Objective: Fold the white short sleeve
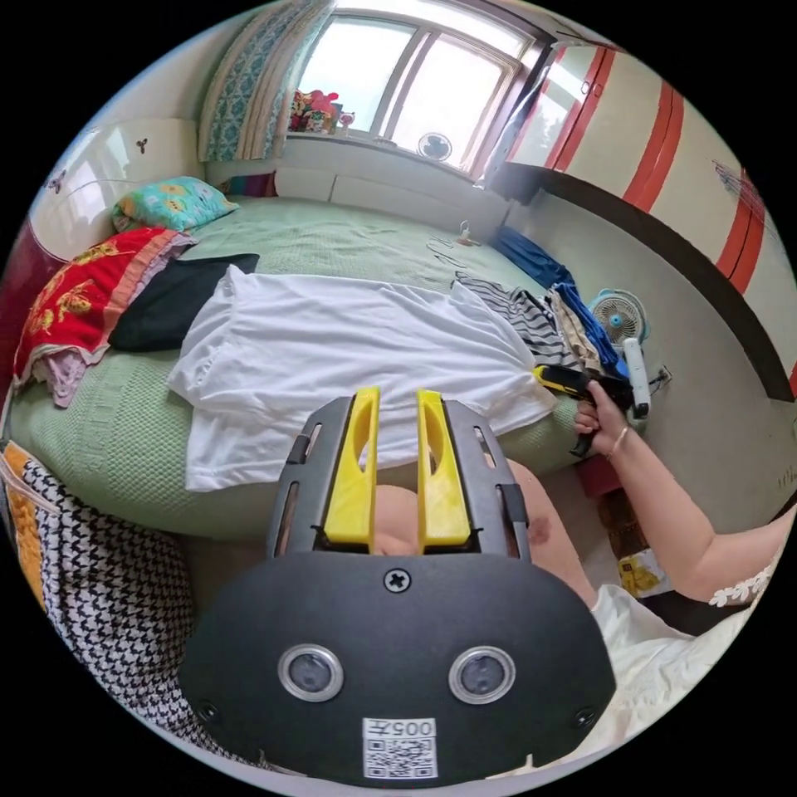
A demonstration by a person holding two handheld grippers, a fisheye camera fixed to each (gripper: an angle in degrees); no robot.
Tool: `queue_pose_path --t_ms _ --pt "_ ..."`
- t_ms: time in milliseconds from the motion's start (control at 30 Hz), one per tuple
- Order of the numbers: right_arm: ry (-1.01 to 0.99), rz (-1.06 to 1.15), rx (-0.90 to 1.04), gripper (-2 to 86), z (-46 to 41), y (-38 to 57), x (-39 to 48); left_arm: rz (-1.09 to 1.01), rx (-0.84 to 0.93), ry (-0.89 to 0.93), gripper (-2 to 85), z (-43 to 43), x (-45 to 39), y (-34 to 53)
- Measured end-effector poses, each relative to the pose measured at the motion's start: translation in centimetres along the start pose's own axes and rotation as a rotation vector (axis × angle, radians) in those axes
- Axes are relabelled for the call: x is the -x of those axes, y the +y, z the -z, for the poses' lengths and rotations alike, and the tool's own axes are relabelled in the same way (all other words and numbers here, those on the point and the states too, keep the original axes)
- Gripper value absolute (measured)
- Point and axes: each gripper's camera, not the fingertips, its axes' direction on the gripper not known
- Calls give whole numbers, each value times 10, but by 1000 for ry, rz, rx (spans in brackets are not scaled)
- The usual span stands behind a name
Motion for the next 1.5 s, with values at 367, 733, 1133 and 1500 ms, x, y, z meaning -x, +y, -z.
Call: queue_pose_path --t_ms 367,733,1133,1500 --pt "208 295 -110 22 15 48 105 104 76 -159 121 -21 119 -4" --pt "94 525 -139 3 -12 48 225 97 126 -158 126 -57 156 -21" --pt "-177 843 -34 58 -77 -46 402 48 66 -228 18 -39 146 -13" --pt "-159 741 357 81 -231 -138 543 38 -12 -209 11 -21 152 -17"
